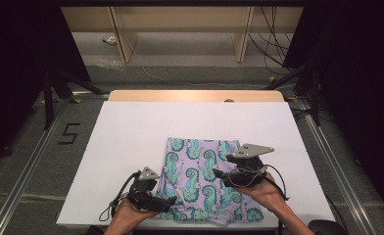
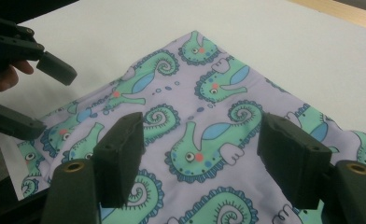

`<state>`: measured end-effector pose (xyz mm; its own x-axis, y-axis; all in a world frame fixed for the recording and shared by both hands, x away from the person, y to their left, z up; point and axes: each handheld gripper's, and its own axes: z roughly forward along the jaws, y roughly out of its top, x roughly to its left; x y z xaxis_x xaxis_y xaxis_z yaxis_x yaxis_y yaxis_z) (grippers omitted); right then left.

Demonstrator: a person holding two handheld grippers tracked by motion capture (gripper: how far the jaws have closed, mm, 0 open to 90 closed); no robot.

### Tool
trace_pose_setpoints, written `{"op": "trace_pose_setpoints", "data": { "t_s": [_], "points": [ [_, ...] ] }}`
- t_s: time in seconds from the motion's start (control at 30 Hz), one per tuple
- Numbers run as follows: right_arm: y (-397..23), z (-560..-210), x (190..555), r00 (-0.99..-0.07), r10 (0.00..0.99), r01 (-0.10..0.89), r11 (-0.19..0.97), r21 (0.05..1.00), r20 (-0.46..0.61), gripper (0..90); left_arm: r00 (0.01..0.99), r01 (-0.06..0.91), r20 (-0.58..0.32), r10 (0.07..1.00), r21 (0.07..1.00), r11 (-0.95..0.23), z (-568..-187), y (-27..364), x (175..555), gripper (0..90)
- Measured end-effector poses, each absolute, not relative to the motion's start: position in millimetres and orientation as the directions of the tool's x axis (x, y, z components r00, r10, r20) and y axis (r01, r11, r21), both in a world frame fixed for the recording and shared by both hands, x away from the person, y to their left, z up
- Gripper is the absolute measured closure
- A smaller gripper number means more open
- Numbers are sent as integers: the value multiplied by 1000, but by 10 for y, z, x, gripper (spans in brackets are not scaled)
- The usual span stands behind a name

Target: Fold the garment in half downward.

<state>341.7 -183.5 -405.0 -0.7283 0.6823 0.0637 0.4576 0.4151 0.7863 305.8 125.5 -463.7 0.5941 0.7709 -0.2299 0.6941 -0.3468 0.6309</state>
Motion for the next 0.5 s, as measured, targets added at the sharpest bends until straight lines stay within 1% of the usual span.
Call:
{"op": "trace_pose_setpoints", "data": {
  "t_s": [0.3, 0.5],
  "points": [
    [-1740, -4026, 3506, -732, 677, 459, 405, 791, 78, 318, 594, 715, -247, 765, 597, -362, -4665, 1249, 3058, 26],
    [-1648, -4012, 3553, -738, 671, 453, 412, 791, 74, 315, 598, 718, -251, 761, 591, -368, -4670, 1249, 3042, 24]
  ]
}}
